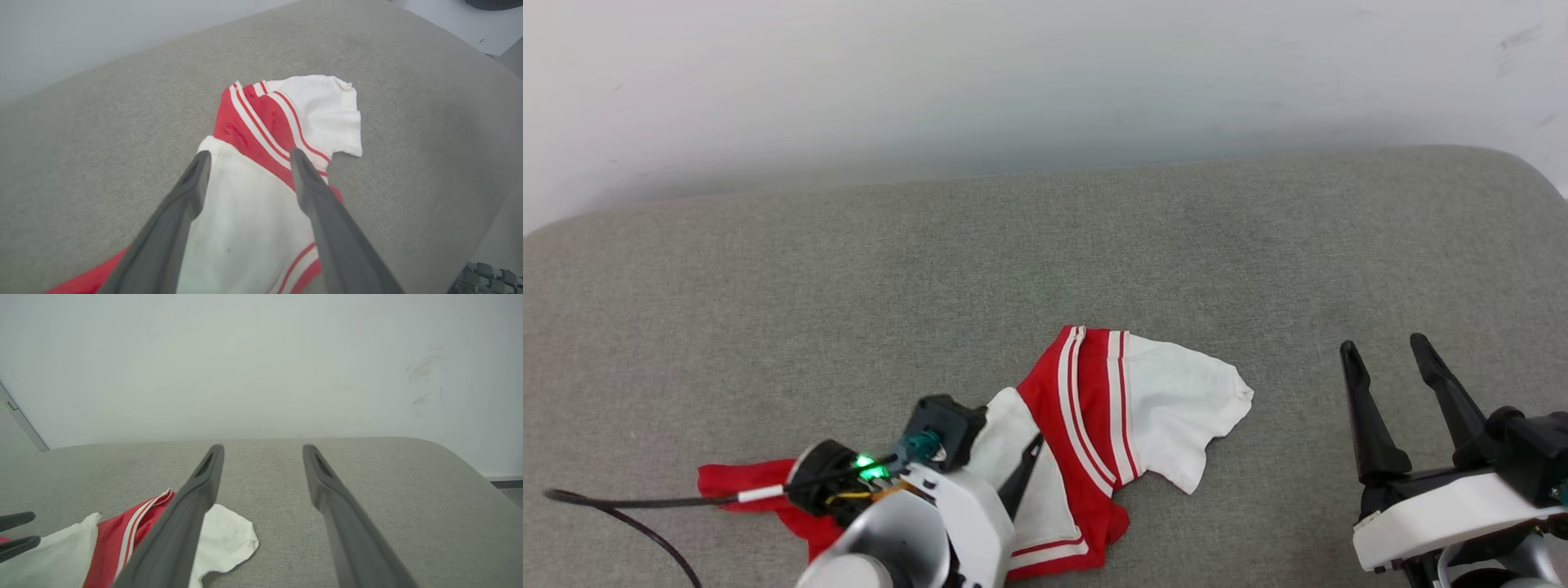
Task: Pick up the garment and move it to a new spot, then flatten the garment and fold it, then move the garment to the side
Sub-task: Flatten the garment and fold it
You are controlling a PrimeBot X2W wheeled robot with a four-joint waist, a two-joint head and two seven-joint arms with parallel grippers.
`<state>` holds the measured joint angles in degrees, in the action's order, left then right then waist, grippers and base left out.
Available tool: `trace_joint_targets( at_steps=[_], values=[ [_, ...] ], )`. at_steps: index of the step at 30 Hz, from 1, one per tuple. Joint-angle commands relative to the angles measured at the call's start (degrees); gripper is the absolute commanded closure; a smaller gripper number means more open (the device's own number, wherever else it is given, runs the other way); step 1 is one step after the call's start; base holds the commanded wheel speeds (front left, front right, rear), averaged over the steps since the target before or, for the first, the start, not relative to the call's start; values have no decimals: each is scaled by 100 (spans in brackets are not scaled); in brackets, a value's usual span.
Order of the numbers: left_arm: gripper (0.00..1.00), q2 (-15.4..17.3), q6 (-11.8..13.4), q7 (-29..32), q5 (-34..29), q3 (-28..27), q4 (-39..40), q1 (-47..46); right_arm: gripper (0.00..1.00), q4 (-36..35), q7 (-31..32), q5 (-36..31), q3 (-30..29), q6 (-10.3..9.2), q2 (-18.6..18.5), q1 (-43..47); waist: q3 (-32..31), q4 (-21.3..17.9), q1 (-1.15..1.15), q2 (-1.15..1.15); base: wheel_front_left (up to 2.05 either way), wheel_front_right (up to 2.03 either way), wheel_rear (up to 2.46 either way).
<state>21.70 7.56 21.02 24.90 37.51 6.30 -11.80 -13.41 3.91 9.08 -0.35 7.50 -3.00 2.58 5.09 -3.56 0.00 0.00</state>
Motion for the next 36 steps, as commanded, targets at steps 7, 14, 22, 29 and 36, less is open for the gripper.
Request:
trace_joint_targets(
  at_steps=[7, 14, 22, 29, 36],
  values=[
    [0, 872, -253, 983, 376, -412, 86, -353, 0, 76, -20, 78, 80, -2, 19, 19, 4, -64, 0, 0, 0, 0, 0],
    [0, 1452, -612, 2095, 1033, -439, 75, -263, 0, 169, -88, 142, 80, -1, 18, 10, 134, -231, 0, 0, 0, 0, 0],
    [100, 1622, -624, 2539, 1327, -428, 311, -166, 0, 266, -155, 178, 63, -2, 18, -58, 213, -274, 0, 0, 0, 0, 0],
    [100, 1599, -583, 2306, 1240, -544, 439, -300, 0, 277, -144, 126, 41, -2, 18, -101, 190, -237, 0, 0, 0, 0, 0],
    [100, 1378, 74, 869, 543, -1192, 102, -659, 0, 208, -101, 96, -24, -2, 17, -71, 227, -133, 0, 0, 0, 0, 0]
  ],
)
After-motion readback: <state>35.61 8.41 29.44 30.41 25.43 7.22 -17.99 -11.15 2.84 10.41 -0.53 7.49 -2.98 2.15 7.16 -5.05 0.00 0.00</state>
